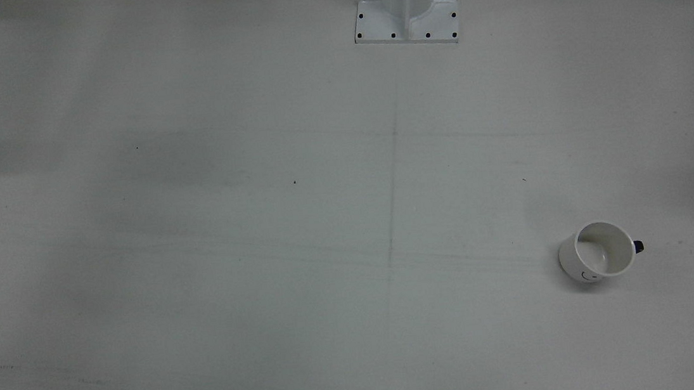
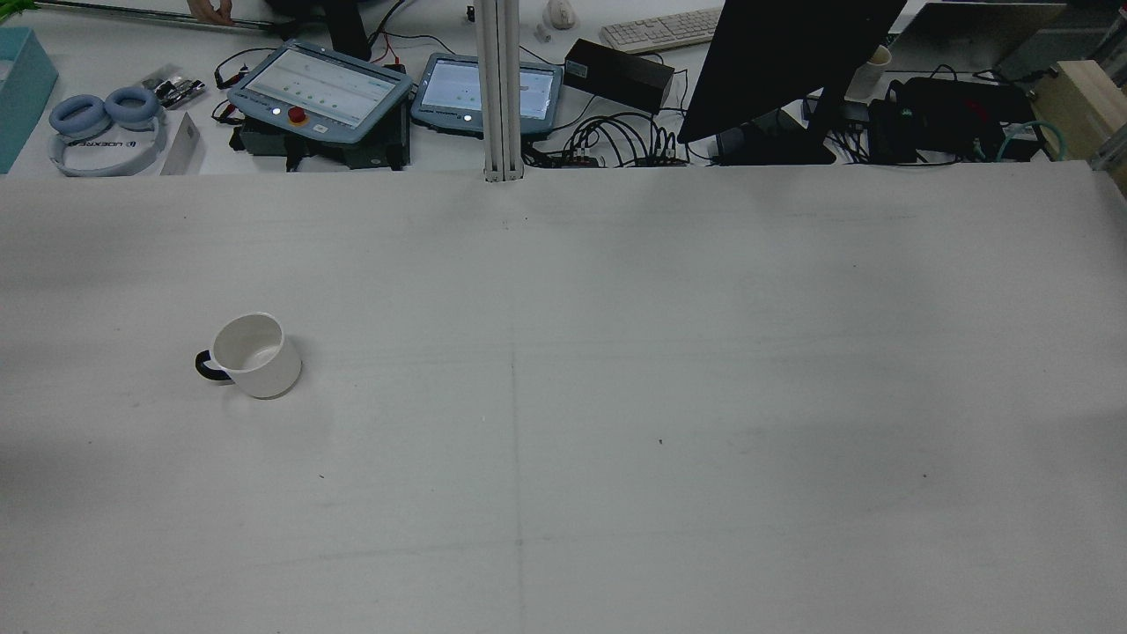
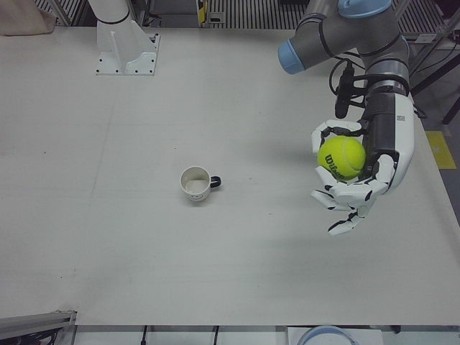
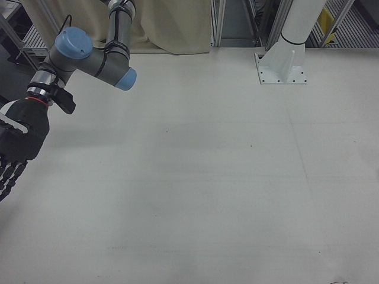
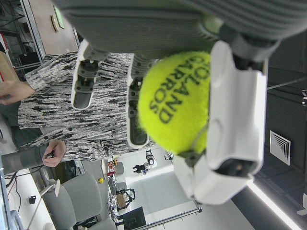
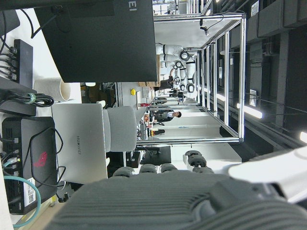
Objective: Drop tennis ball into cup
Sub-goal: 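Carry the yellow tennis ball in the left hand over the white mug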
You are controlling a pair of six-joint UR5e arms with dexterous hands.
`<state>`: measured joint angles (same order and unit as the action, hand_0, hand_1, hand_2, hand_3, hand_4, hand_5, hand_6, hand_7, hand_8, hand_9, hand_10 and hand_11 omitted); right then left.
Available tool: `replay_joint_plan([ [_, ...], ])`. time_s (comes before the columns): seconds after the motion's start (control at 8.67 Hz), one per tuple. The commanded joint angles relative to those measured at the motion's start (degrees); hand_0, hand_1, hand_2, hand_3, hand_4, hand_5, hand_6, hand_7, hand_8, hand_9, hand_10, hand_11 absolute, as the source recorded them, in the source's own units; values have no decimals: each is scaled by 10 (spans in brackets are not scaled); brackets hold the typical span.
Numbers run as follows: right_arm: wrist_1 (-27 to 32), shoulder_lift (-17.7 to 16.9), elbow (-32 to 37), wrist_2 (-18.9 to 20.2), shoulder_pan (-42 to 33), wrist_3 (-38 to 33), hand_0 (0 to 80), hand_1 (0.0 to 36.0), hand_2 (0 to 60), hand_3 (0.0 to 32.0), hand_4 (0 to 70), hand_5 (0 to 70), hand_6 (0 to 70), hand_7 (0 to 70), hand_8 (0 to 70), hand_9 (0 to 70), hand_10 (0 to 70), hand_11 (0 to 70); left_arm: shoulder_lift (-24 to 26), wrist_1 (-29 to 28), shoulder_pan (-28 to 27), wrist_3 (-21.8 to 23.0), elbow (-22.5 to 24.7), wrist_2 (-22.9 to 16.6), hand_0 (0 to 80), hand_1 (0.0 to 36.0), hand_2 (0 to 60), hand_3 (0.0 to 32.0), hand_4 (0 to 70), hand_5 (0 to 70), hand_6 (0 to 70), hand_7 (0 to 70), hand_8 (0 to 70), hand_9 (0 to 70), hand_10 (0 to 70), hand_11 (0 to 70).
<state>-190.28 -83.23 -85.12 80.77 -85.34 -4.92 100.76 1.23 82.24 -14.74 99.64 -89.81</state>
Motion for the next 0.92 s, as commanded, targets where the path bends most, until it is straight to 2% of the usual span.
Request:
replay_joint_plan([
  [0.0,0,0,0,0,0,0,0,0,0,0,0,0,0,0,0,0,0,0,-1,0,-33,-1,38,0,800,360,600,298,133,334,700,649,459,396,160,268],
  [0.35,0,0,0,0,0,0,0,0,0,0,0,0,0,0,0,0,0,0,-2,1,-183,-11,75,0,800,360,600,310,108,321,700,643,452,394,165,275],
  [0.46,0,0,0,0,0,0,0,0,0,0,0,0,0,0,0,0,0,0,-2,2,-224,-31,75,0,800,360,600,314,93,344,700,611,465,385,158,267],
  [0.58,0,0,0,0,0,0,0,0,0,0,0,0,0,0,0,0,0,0,-3,1,-255,-57,72,1,800,360,600,320,69,322,700,619,454,386,158,266],
  [0.81,-1,0,0,0,0,0,0,0,0,0,0,0,0,0,0,0,0,0,-4,-5,-270,-69,53,2,800,360,600,320,46,332,700,598,461,382,162,272],
])
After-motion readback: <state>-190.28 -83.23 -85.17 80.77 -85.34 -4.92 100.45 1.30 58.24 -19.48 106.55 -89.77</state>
